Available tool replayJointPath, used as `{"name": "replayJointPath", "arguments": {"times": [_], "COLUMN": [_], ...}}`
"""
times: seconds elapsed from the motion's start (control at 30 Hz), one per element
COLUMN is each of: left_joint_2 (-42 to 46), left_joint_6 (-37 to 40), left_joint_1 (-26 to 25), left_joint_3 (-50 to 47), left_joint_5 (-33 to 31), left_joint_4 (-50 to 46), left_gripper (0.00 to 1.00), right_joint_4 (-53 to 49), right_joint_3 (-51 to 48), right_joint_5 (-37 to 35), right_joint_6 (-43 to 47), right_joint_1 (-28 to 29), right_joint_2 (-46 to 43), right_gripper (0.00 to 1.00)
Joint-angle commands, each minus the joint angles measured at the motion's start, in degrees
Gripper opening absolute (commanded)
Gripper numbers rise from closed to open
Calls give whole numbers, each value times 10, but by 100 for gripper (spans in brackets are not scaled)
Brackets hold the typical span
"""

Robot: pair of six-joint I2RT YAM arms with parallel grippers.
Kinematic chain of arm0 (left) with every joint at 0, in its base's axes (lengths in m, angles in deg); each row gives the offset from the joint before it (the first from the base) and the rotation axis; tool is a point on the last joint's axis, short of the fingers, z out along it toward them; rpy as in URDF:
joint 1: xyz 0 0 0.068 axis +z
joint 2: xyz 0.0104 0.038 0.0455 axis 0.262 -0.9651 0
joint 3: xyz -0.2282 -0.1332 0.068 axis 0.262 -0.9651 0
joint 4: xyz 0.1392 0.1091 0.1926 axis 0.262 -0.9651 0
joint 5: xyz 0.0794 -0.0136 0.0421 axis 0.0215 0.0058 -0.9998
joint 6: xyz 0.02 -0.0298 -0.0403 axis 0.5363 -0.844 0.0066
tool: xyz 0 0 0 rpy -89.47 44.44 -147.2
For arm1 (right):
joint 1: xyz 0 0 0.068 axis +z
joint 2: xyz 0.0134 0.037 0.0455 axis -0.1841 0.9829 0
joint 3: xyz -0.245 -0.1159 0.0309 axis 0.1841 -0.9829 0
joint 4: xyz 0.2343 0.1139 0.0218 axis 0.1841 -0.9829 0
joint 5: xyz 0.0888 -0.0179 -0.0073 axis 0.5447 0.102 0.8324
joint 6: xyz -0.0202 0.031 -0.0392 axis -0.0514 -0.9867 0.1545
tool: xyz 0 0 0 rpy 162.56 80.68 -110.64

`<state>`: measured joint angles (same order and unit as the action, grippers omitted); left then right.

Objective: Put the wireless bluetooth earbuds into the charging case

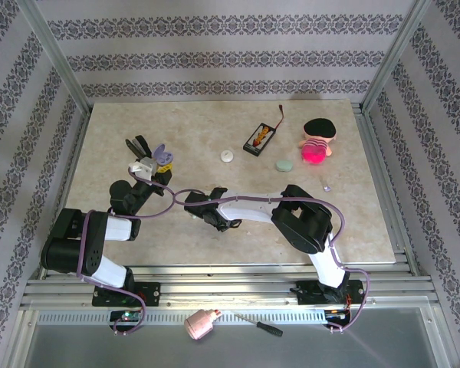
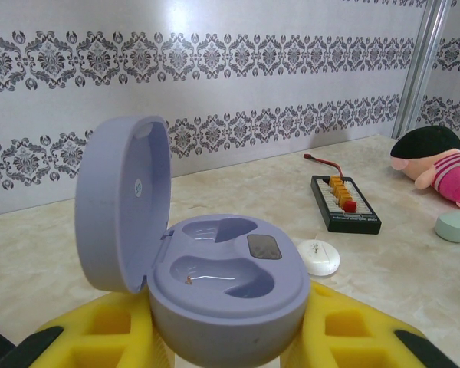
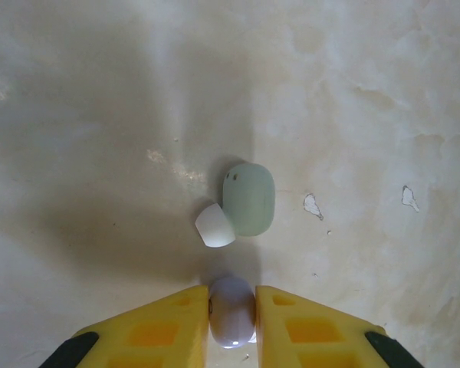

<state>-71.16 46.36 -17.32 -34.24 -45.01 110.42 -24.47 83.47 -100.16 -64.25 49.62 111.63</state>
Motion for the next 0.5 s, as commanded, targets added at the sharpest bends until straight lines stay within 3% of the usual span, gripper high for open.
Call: {"name": "replayJointPath", "arguments": {"times": [0.0, 0.47], "left_joint_2": [7, 10], "left_joint_6": [5, 11], "left_joint_1": [6, 6], "left_joint_3": [-4, -7], "left_joint_5": [-3, -2], "left_joint_4": [9, 6], "left_gripper": [15, 15], "right_joint_4": [-16, 7], "right_joint_3": [3, -16], "right_joint_5": [-13, 0], "right_joint_6": [9, 27], "right_joint_1": [0, -21], "right_joint_2": [16, -6], "right_gripper": [22, 21]}}
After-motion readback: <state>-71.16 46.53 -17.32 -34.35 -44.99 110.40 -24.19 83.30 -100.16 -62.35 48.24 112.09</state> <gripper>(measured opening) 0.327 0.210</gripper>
